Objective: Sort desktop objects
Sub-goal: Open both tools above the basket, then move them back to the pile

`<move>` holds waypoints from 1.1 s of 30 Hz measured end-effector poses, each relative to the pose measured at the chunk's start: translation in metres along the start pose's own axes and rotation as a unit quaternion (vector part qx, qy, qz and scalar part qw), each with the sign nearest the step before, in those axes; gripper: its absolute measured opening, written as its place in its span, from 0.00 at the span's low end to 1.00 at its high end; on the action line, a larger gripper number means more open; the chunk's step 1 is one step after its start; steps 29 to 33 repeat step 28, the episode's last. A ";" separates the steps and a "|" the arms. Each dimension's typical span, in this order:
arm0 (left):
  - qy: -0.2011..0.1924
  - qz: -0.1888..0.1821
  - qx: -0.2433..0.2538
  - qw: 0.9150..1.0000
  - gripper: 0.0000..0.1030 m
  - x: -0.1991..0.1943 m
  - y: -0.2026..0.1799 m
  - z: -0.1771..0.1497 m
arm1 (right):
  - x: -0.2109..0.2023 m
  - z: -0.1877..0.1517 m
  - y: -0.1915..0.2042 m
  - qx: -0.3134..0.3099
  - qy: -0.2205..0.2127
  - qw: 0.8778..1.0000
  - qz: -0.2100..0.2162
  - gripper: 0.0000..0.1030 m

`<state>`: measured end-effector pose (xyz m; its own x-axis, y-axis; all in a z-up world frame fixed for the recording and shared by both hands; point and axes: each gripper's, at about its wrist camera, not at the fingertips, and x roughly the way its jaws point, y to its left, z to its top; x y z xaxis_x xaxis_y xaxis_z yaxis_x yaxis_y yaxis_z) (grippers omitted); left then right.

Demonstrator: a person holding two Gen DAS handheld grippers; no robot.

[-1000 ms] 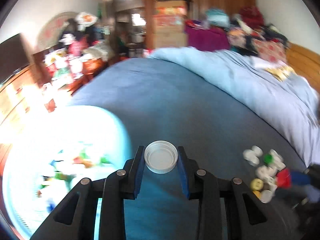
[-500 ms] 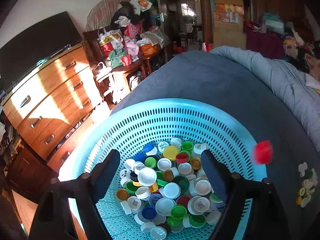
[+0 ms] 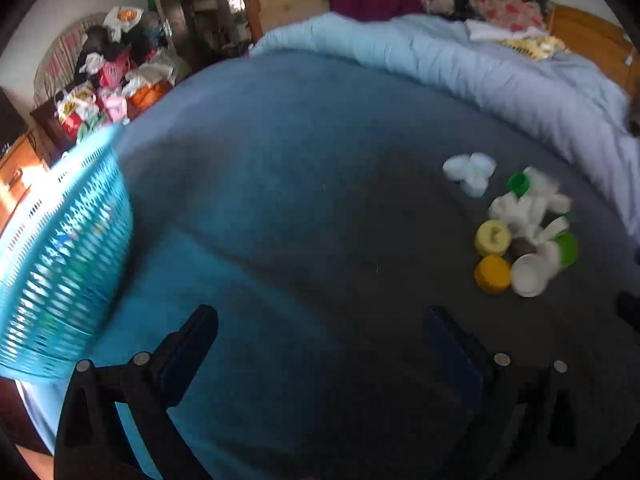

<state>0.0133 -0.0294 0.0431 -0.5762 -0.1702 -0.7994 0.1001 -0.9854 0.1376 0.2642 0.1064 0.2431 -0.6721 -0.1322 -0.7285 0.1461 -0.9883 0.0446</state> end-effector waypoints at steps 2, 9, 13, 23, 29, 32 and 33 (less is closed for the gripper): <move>0.026 0.004 -0.013 1.000 1.00 0.025 -0.008 -0.002 | 0.012 -0.017 -0.036 0.023 0.031 0.999 -0.027 0.95; -0.008 0.009 -0.032 0.999 1.00 0.032 -0.012 -0.009 | 0.046 -0.022 -0.094 0.066 0.054 0.996 -0.023 1.00; -0.015 0.009 -0.035 0.999 1.00 0.030 -0.012 -0.007 | 0.050 -0.026 -0.095 0.057 0.050 0.997 -0.030 1.00; -0.016 0.004 -0.038 0.999 1.00 0.035 -0.021 -0.009 | 0.056 -0.029 -0.098 0.057 0.048 0.997 -0.028 1.00; -0.016 0.001 -0.040 0.999 1.00 0.036 -0.017 -0.008 | 0.057 -0.029 -0.097 0.055 0.048 0.997 -0.030 1.00; -0.016 0.001 -0.040 0.999 1.00 0.036 -0.017 -0.008 | 0.057 -0.029 -0.097 0.055 0.048 0.997 -0.030 1.00; -0.016 0.001 -0.040 0.999 1.00 0.036 -0.017 -0.008 | 0.057 -0.029 -0.097 0.055 0.048 0.997 -0.030 1.00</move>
